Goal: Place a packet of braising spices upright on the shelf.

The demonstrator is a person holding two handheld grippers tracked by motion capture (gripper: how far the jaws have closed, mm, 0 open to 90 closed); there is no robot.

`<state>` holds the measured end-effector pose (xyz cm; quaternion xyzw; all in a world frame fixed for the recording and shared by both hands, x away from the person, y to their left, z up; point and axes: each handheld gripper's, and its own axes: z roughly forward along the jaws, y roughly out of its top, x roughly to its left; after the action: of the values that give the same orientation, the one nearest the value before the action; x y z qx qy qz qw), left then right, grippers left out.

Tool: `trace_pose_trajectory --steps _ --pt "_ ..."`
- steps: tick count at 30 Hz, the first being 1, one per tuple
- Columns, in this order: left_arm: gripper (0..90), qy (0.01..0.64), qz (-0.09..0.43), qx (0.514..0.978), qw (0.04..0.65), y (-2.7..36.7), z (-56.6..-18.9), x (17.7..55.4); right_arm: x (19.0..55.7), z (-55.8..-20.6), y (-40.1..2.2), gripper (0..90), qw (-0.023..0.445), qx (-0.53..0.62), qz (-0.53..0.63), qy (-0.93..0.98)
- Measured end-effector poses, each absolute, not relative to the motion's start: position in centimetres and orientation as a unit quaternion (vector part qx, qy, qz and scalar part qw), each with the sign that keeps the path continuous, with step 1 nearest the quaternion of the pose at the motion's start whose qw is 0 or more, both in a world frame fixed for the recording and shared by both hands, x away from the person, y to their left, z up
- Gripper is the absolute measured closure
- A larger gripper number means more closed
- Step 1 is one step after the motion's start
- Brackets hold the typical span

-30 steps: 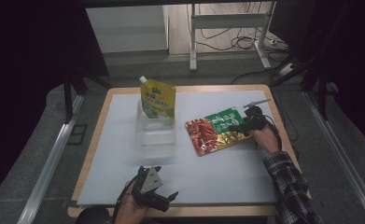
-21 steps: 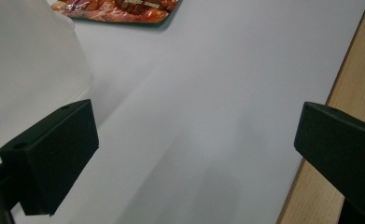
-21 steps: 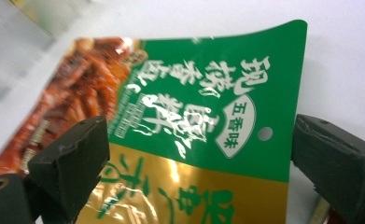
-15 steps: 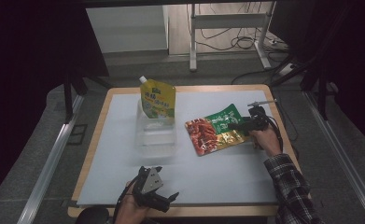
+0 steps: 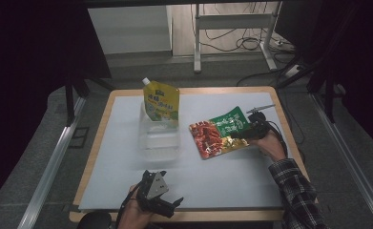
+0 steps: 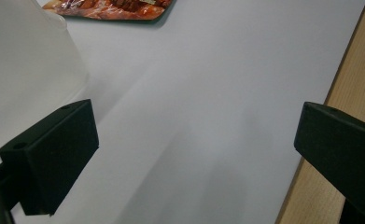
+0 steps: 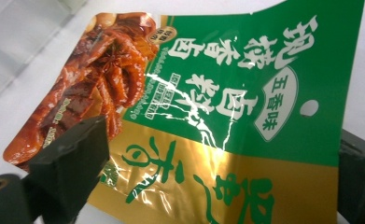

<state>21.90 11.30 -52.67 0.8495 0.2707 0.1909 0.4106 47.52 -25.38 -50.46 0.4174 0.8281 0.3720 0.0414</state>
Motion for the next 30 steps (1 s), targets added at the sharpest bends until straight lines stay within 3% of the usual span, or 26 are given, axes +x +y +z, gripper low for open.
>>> trace_pose_trajectory --steps 2,7,14,24,30 --pt "0.0 0.271 0.191 0.849 0.411 11.3 -52.7 21.9 47.5 -50.5 -25.4 14.3 0.044 0.425 0.367 0.827" --pt "0.0 0.272 0.192 0.849 0.41 11.3 -52.7 21.9 47.3 -50.1 -25.5 53.4 0.053 0.446 0.361 0.818" --pt "0.0 0.272 0.193 0.849 0.41 11.3 -52.6 21.9 47.0 -50.1 -25.5 87.8 0.093 0.45 0.333 0.823" --pt "0.0 0.273 0.195 0.848 0.411 11.4 -52.6 21.9 46.7 -48.6 -26.3 88.4 0.071 0.455 0.376 0.804" --pt "0.0 0.273 0.195 0.847 0.411 11.4 -52.6 21.9 45.8 -47.5 -26.1 88.5 0.088 0.429 0.402 0.804"
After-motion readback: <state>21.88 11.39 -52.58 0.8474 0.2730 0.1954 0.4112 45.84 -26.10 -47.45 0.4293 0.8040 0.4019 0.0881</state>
